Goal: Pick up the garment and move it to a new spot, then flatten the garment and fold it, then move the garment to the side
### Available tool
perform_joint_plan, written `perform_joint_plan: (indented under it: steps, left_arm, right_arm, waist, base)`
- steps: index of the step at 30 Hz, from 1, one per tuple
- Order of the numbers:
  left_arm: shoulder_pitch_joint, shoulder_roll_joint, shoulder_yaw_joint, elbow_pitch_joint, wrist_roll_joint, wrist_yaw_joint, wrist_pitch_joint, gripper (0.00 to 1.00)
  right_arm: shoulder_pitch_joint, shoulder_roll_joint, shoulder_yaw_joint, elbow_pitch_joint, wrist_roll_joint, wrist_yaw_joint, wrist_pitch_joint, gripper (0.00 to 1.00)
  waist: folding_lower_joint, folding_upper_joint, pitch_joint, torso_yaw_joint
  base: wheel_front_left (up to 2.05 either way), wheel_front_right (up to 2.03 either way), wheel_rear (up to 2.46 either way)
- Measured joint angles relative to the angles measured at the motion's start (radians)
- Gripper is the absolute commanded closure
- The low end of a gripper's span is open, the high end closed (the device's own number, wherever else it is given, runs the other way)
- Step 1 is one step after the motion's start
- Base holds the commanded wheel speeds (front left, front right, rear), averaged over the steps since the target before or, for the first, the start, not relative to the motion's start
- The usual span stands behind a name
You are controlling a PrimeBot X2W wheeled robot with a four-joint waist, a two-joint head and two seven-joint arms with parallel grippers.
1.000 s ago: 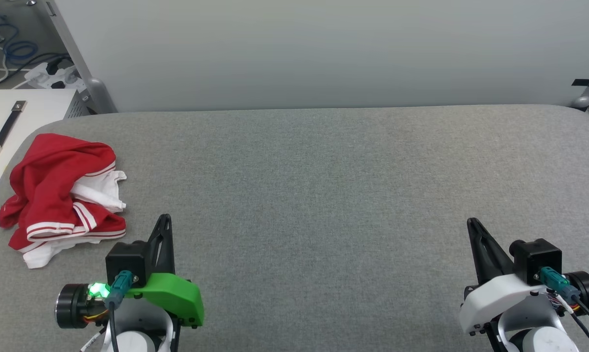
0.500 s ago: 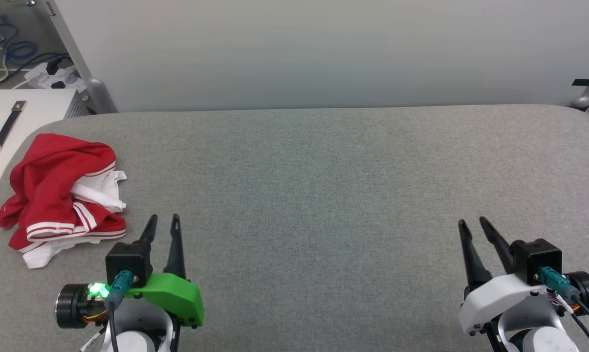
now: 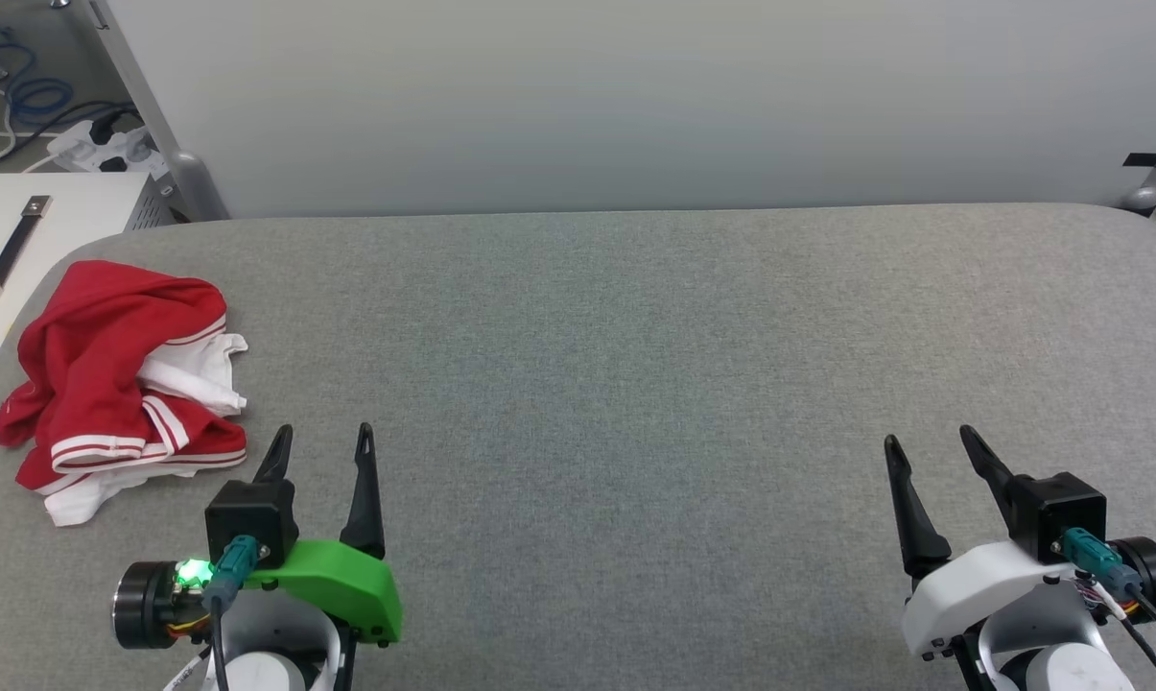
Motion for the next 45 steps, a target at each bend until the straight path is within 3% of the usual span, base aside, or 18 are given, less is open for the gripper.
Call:
perform_joint_plan:
  steps: [45]
  left_arm:
    - [0.000,0.000,-0.022,0.033,-0.104,-0.027,-0.095,0.00]
  right_arm:
    - [-0.002,0.000,-0.014,-0.040,0.074,0.000,-0.090,0.00]
  waist:
    - [0.0000,0.0000,0.010,0.003]
  base:
    - [0.00,0.00,0.00]
